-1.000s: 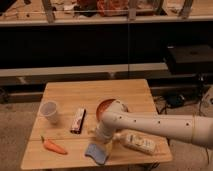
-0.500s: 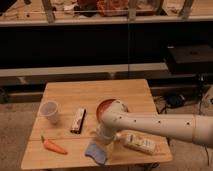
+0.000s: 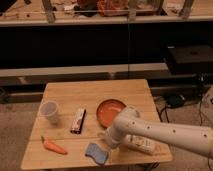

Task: Place the white sponge in the ceramic cup

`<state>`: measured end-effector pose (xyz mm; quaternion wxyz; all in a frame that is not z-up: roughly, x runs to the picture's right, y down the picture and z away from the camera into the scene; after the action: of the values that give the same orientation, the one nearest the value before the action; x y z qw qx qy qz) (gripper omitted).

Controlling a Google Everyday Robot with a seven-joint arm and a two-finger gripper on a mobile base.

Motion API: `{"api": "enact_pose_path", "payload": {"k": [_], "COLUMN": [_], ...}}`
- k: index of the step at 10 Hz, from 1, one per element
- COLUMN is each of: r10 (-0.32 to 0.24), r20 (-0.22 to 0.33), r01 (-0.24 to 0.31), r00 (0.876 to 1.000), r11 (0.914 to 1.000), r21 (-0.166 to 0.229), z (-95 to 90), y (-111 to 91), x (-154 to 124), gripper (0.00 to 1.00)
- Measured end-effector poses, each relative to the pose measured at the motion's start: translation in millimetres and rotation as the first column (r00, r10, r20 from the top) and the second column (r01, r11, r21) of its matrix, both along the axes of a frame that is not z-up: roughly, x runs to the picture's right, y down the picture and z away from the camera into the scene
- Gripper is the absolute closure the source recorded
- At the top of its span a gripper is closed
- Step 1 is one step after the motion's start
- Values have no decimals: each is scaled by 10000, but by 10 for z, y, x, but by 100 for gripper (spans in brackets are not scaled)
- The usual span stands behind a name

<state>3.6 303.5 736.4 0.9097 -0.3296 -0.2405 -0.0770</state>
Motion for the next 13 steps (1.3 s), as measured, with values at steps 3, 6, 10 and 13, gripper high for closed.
{"api": "enact_pose_path", "payload": {"k": [3,6,10,13], "r10": [524,658,782,721], "r20": [-1178,-1350,-1067,-866], "r01": [-509,-645,-774,-720], "r00": [9917,9887,9912,9936], "r11": [9986,9978,9969,9974], "r21": [153,142,121,42], "z": [-80,-101,-82,-17], "y": [104,156,195,252], "x": [10,-73,-214,-343], "gripper": [20,20,20,20]}}
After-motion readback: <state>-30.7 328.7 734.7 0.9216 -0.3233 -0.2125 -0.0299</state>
